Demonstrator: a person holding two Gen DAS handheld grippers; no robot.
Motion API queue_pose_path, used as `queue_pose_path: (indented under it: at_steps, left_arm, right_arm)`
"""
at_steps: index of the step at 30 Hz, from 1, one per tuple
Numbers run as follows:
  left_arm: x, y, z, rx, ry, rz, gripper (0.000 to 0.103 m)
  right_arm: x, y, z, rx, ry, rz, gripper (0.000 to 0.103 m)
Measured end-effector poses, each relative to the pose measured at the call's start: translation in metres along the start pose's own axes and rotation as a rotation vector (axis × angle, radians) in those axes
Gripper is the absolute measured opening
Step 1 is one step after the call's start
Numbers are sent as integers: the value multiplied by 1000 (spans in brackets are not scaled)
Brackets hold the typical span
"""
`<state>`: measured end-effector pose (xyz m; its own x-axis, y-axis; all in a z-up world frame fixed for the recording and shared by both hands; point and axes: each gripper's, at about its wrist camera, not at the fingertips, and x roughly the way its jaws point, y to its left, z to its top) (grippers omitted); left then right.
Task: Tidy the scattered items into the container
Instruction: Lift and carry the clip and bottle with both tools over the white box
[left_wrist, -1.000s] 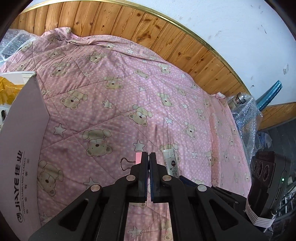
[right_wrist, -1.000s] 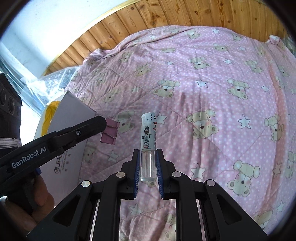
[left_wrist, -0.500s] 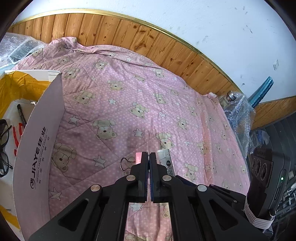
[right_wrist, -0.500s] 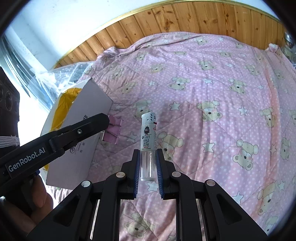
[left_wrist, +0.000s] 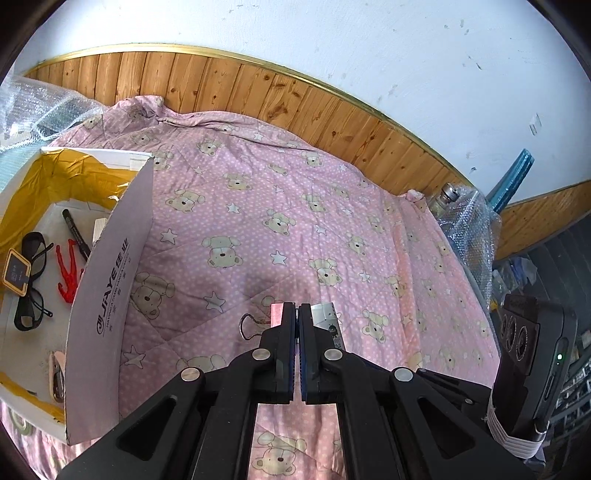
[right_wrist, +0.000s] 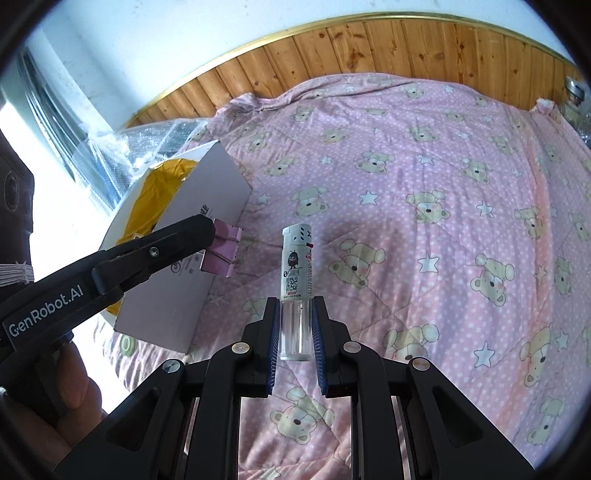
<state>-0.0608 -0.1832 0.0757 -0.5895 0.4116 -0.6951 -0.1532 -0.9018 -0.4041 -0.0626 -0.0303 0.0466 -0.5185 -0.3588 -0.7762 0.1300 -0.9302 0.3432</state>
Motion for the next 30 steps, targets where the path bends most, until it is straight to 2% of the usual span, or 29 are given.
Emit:
queue_pose_path:
  at_steps: [16,30]
  left_arm:
    - [-63,6,-26,-11,-102,24,1]
    - [-103,21,-34,-42,-170,36,1]
  right_arm:
    - [-27,42,-25,-88,-24,43,18]
    - [-38,76,-29,-151,-37,68,18]
